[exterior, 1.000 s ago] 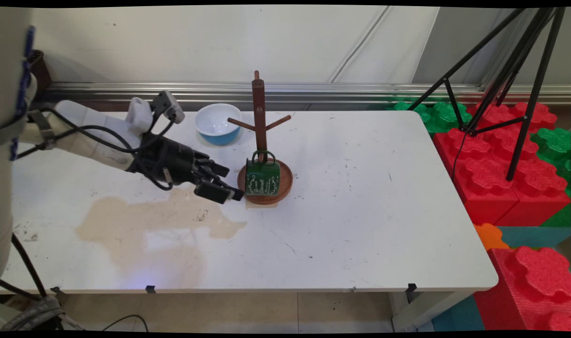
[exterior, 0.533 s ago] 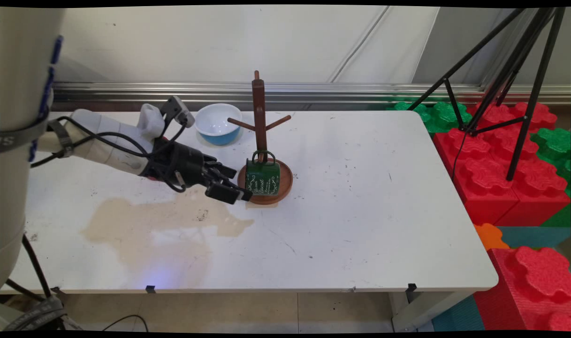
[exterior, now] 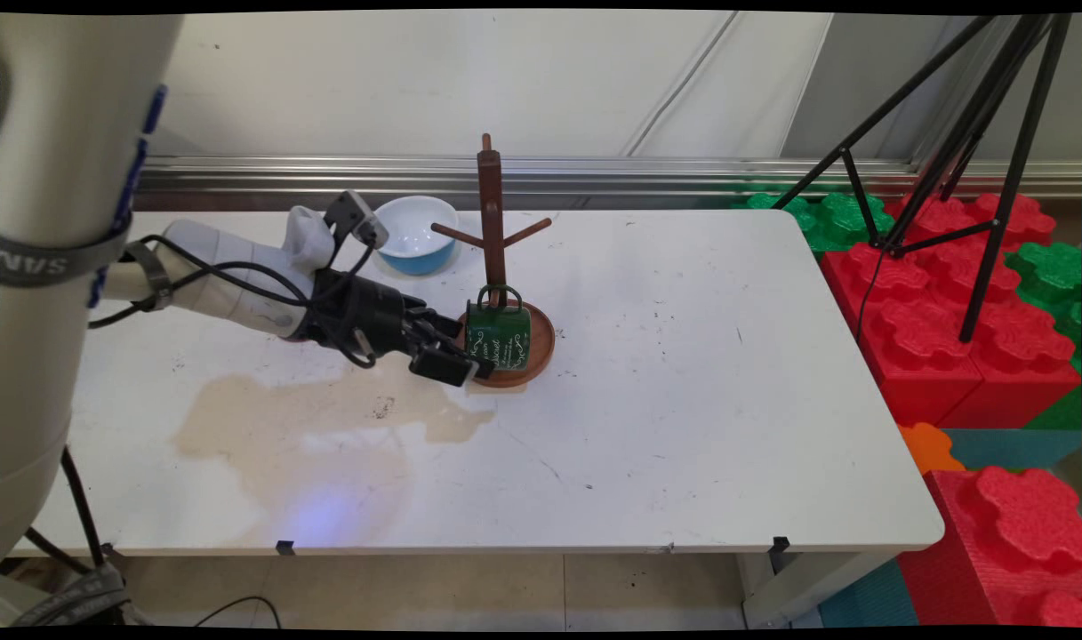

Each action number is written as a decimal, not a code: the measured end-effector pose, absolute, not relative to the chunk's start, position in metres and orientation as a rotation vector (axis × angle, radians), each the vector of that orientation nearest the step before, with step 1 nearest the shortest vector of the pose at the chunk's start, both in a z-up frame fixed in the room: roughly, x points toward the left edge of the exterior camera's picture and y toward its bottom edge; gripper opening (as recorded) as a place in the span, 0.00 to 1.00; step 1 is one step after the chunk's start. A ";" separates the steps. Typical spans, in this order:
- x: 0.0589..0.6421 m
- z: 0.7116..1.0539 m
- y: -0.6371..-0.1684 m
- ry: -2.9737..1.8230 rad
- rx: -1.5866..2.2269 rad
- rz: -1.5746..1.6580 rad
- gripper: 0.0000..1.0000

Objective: Pick up the green mug from the rack, then place the picked object on the table

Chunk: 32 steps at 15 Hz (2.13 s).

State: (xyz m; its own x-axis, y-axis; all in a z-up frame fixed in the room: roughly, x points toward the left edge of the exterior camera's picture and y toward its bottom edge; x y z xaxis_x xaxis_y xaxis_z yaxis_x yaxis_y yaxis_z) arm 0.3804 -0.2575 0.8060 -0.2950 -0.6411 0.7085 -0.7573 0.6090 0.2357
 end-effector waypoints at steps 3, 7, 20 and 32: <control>0.377 0.799 -0.261 -2.022 1.096 0.184 1.00; 0.374 0.792 -0.266 -2.021 1.086 0.183 1.00; 0.363 0.780 -0.276 -2.023 1.044 0.173 0.00; 0.371 0.786 -0.262 -2.033 0.999 0.190 0.00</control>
